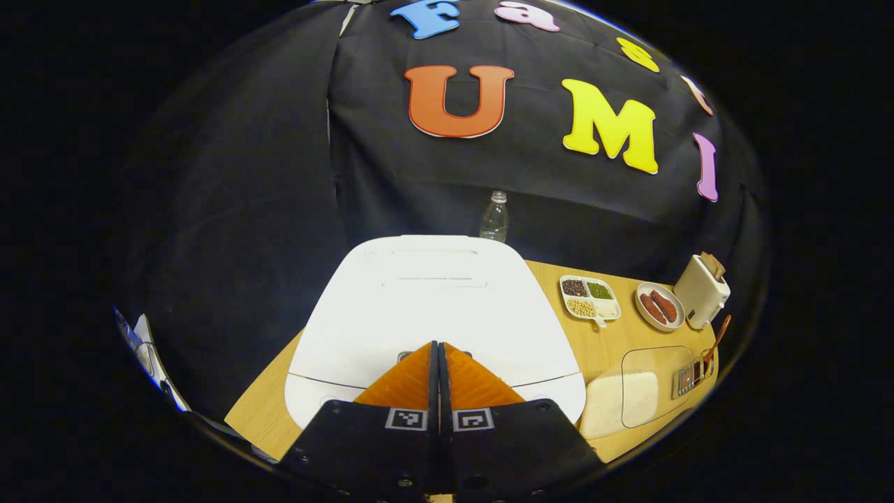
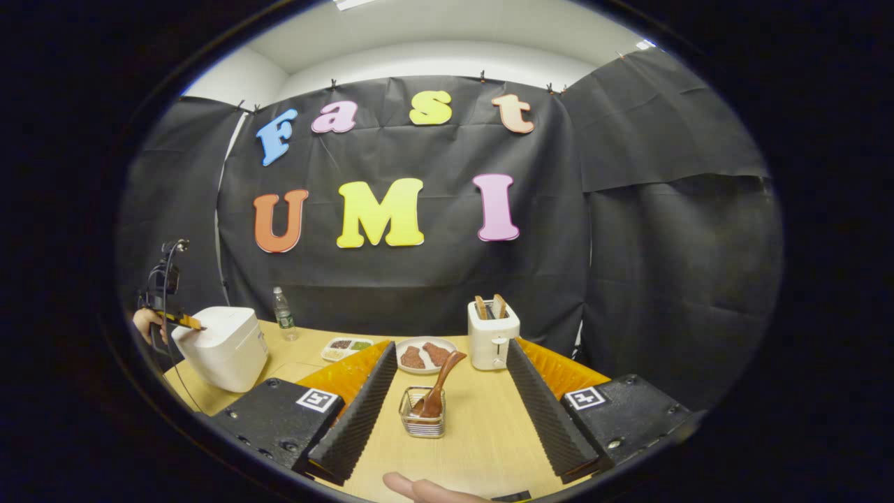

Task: Close the left gripper, press the button to open the rice cooker; take a wooden spoon from the chopstick holder with the right hand, scoop a spoonful of rice and pour it into the rice cooker, then put the wooden spoon back into the chopstick holder.

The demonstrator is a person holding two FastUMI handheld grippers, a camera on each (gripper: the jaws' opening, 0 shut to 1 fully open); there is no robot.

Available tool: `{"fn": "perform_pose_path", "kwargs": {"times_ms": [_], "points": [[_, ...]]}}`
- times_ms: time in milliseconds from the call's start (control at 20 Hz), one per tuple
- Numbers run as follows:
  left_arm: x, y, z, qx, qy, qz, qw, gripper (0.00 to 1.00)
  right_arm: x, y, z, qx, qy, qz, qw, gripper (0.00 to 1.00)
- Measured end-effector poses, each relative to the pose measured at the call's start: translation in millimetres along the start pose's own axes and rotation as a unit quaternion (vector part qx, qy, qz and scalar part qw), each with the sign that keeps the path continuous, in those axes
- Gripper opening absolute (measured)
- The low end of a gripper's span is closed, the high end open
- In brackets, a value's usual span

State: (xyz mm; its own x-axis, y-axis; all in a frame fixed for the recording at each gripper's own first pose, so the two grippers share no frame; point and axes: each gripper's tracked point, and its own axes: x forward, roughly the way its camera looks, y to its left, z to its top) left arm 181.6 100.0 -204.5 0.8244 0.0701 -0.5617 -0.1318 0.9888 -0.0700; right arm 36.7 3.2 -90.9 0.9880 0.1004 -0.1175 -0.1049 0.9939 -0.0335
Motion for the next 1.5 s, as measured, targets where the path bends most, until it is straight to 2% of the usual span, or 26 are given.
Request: {"fn": "perform_pose_path", "kwargs": {"times_ms": [250, 450, 650, 800, 900, 950, 1000, 1050, 1250, 1500], "points": [[-4.1, 1.7, 10.0, 0.006, -0.015, 0.013, 1.000, 0.00, -7.2, -7.7, -3.6, -0.006, 0.003, -0.007, 1.000, 1.00], [-15.8, 2.6, 40.3, 0.016, -0.056, 0.029, 0.998, 0.00, -9.1, -14.7, -5.1, -0.006, 0.002, -0.013, 1.000, 1.00], [-23.5, 3.6, 68.7, 0.006, -0.082, 0.025, 0.996, 0.00, -5.7, -17.1, -8.9, -0.003, 0.008, -0.014, 1.000, 1.00], [-30.9, -1.5, 88.6, 0.017, -0.115, 0.006, 0.993, 0.04, -3.1, -21.2, -11.2, 0.000, 0.011, -0.017, 1.000, 1.00], [-42.0, -4.7, 102.1, 0.028, -0.144, 0.000, 0.989, 0.47, -0.4, -22.8, -13.7, 0.002, 0.014, -0.019, 1.000, 1.00], [-49.3, -3.7, 109.2, 0.031, -0.161, 0.007, 0.986, 0.65, 1.0, -23.2, -16.1, 0.004, 0.016, -0.020, 1.000, 1.00], [-53.0, -3.9, 108.9, 0.032, -0.171, 0.009, 0.985, 0.67, 2.6, -23.1, -17.8, 0.006, 0.019, -0.020, 1.000, 1.00], [-58.2, -2.3, 112.1, 0.032, -0.177, 0.018, 0.984, 0.88, 4.1, -22.8, -20.6, 0.007, 0.021, -0.020, 1.000, 1.00], [-99.3, -0.9, 114.5, 0.031, -0.216, 0.027, 0.976, 0.94, 10.5, -16.6, -30.3, 0.009, 0.029, -0.010, 0.999, 1.00], [-145.7, -6.5, 95.7, 0.028, -0.239, 0.014, 0.970, 0.94, 30.0, -9.0, -48.8, 0.013, 0.042, 0.001, 0.999, 1.00]]}}
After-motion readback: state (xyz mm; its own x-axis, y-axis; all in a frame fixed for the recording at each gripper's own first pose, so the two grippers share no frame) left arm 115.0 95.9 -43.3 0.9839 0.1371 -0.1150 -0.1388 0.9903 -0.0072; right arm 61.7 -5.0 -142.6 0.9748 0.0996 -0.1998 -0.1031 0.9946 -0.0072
